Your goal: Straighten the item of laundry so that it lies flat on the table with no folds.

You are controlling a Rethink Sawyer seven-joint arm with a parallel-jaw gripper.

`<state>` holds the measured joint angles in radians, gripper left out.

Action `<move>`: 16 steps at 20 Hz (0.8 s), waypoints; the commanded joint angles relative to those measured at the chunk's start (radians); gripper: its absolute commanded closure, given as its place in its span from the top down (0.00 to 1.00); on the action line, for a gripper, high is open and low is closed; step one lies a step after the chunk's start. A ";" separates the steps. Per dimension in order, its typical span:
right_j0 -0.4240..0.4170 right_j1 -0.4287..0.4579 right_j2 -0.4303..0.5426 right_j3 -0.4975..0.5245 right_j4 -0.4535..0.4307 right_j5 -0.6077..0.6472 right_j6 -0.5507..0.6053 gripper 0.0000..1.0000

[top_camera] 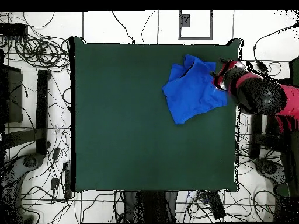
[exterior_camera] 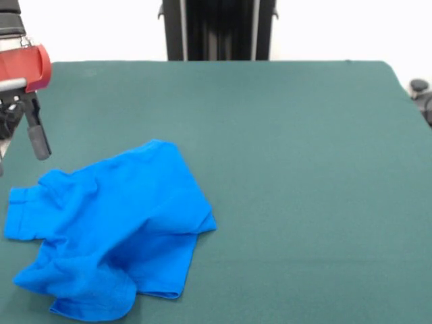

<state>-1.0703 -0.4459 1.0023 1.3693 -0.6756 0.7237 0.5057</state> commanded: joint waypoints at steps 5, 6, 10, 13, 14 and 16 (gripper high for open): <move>0.084 -0.033 -0.164 0.174 0.041 -0.083 0.302 1.00; 0.086 -0.035 -0.172 0.180 0.047 -0.092 0.306 1.00; 0.095 -0.040 -0.192 0.192 0.067 -0.114 0.311 1.00; 0.104 -0.043 -0.209 0.200 0.086 -0.133 0.315 1.00; 0.110 -0.046 -0.217 0.205 0.092 -0.143 0.321 1.00; 0.118 -0.054 -0.231 0.215 0.100 -0.161 0.333 1.00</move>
<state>-1.0283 -0.5032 0.8855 1.4637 -0.6121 0.6181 0.5072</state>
